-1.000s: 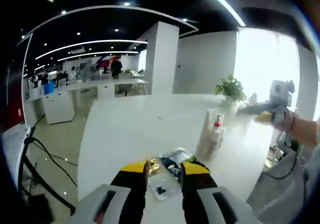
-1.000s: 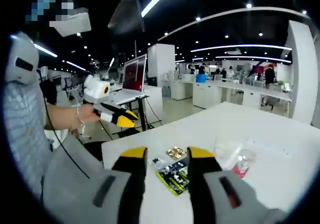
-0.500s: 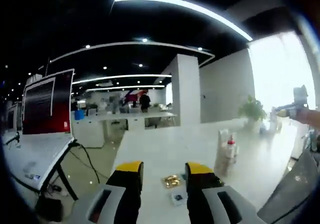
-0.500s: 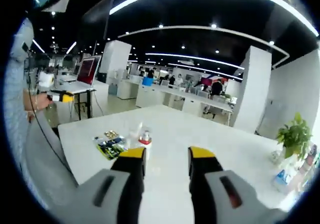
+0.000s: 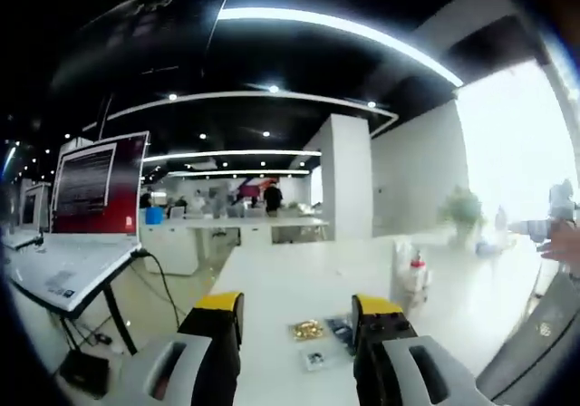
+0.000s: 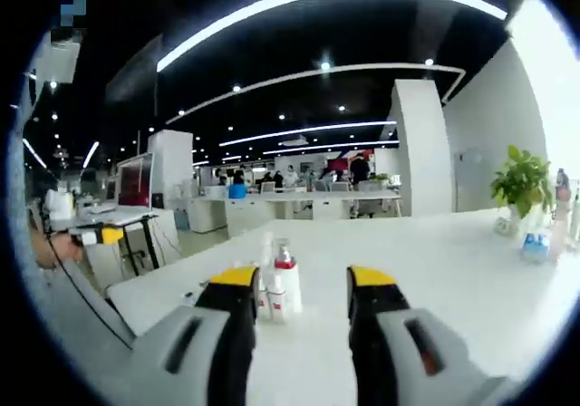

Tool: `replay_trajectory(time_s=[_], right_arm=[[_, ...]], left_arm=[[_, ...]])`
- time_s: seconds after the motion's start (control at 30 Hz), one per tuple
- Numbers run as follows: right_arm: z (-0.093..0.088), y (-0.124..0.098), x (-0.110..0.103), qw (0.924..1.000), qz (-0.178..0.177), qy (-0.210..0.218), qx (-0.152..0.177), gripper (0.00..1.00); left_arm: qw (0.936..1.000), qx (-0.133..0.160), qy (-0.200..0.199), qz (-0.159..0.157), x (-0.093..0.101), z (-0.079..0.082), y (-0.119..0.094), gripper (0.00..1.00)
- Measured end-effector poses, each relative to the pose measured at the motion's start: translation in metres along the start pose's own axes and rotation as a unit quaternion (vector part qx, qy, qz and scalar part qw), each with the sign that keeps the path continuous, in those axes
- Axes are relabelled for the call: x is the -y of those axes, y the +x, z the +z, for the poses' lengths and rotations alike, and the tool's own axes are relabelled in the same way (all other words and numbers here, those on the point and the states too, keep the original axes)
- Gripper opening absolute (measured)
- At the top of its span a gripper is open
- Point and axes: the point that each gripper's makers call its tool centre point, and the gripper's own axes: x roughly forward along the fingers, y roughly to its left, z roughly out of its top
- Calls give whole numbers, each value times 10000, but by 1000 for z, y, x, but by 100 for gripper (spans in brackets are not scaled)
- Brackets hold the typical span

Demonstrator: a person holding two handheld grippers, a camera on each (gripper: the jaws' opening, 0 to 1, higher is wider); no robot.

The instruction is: Arrange the skincare products in the storage area until every visible bottle or jar stands upright without overlapping.

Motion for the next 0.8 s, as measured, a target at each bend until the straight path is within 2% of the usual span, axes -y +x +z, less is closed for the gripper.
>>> replay_trajectory(time_s=[0.07,0.1,0.13,0.17,0.2,0.23,0.27,0.3,0.4,0.5,0.67,0.73,0.8], right_arm=[[-14,4,-23,9997,176,130,-93,39],[-23,9,-36,9996,206,202,-77,37],[-28,11,-41,9993,198,301,-84,35],[-34,16,-47,9993,241,-65,-285,34],[-32,17,-40,9967,219,-654,-432,34],[-31,15,-33,9984,74,-423,-356,33],[-28,15,-32,9998,91,-26,-183,32],[-28,15,-35,9995,197,157,-193,32],[-37,16,-33,9984,147,-214,-500,32],[-39,15,-33,9982,168,-171,-543,33],[-49,14,-33,9957,234,-291,-852,33],[-52,14,-37,9943,364,-318,-954,33],[-64,13,-47,9881,718,-451,-1287,33]], left_arm=[[9997,56,-253,-29,6,-9,-4,49],[9998,-125,-85,-85,10,-13,-5,47],[10000,-32,-3,-74,9,-8,-5,45],[9995,330,-1,-16,6,4,-4,45],[9989,460,-63,-27,4,7,-6,45],[9982,505,-335,7,1,7,-8,46],[9975,457,-535,25,0,5,-8,48],[9978,422,-509,30,-2,3,-8,49],[9994,229,-255,82,-1,-3,-6,48],[9996,219,-188,17,2,-3,-6,48],[9999,26,-114,46,1,-10,-4,47],[9999,8,-97,34,1,-10,-4,47],[10000,-40,-34,7,3,-12,-3,48]])
